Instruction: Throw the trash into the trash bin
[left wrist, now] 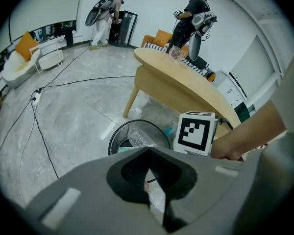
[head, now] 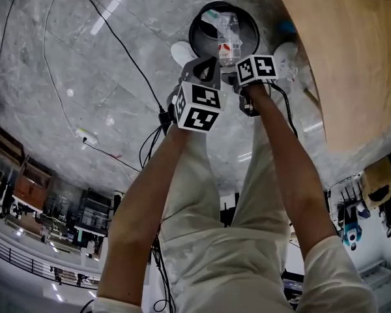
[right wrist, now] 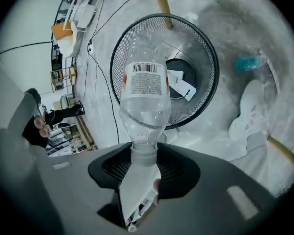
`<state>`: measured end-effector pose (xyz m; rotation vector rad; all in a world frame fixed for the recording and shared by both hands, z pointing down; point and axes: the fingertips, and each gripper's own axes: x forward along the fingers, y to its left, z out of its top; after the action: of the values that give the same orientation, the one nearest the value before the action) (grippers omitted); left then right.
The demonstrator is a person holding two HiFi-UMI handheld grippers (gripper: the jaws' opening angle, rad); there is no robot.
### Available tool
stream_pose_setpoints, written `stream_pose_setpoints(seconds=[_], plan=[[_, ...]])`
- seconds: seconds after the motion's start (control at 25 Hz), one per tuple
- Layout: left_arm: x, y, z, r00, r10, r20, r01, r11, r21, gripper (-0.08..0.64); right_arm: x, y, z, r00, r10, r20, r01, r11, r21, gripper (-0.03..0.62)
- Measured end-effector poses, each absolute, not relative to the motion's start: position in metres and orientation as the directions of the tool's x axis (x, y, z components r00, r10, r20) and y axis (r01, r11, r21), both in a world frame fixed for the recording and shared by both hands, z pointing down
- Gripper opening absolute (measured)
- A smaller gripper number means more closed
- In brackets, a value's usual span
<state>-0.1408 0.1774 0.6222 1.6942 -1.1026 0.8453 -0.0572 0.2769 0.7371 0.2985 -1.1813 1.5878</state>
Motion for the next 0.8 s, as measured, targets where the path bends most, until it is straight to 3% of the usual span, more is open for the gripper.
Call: stream_pose_setpoints(seconds=[0.4, 0.8], plan=[[-0.147, 0.188, 0.630, 0.366, -0.302, 0.880, -0.930, -0.163, 0.331, 0.001, -0.077, 0.258, 0.748, -0.479, 0.590, 0.650, -0.815, -0.023, -0.579, 0.191], [-0.148, 0.186, 0.620, 0.362, -0.304, 0.881, -0.930, -0.175, 0.322, 0.001, -0.065, 0.259, 0.730, -0.438, 0.582, 0.685, -0.811, 0.072, -0.581, 0.187]])
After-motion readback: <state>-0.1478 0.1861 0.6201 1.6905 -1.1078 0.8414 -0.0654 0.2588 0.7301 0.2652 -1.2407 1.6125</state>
